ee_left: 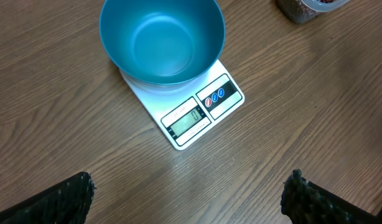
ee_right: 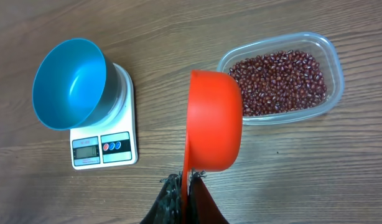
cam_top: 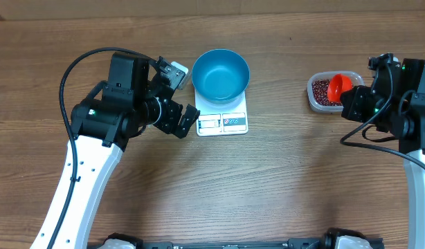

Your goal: Scoop item into bowl and weigh 150g on scale

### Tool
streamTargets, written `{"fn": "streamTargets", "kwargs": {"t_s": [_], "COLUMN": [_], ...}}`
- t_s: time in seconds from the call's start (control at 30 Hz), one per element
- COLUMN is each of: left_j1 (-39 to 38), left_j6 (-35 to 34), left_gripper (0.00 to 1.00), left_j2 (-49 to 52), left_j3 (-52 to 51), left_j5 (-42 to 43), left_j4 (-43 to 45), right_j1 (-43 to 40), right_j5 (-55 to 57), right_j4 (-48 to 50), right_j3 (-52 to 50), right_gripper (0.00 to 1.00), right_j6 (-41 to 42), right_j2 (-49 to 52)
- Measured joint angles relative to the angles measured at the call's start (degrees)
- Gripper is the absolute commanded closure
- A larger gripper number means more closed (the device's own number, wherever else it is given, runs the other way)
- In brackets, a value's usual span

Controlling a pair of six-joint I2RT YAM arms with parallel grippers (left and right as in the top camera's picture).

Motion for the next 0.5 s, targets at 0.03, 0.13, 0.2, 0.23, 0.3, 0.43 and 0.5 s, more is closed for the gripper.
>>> {"fn": "streamTargets", "kwargs": {"t_s": [0.03,0.13,0.2,0.23,0.3,0.43,0.5], "left_j1": [0.0,0.0,0.0,0.0,0.0,0.0,0.0], "left_j6": [0.0,0.0,0.0,0.0,0.0,0.0,0.0], "left_gripper": [0.0,0.0,0.0,0.01,0.01,0.0,0.0], "left_j2": [0.0,0.0,0.0,0.0,0.0,0.0,0.0], "left_j3": [0.0,0.0,0.0,0.0,0.0,0.0,0.0], "left_j5": [0.0,0.0,0.0,0.0,0.0,0.0,0.0], "left_j4": [0.0,0.0,0.0,0.0,0.0,0.0,0.0], "right_j1": [0.0,0.0,0.02,0.0,0.0,0.0,0.0], "right_j5": [0.0,0.04,0.0,0.0,0.0,0.02,0.0], "right_j4": [-0.13,-0.55,-0.48,-0.5,-0.52,-0.5,-0.5], "right_j3": [0.0,0.0,0.0,0.0,0.0,0.0,0.0], "right_gripper": [0.96,0.96,0.96,0.96,0.96,0.96,0.96], "right_j6": [-0.31,-0.7,-0.85,-0.9,-1.03,-1.07,-1.07], "right_j2": [0.0,0.0,0.0,0.0,0.0,0.0,0.0]}}
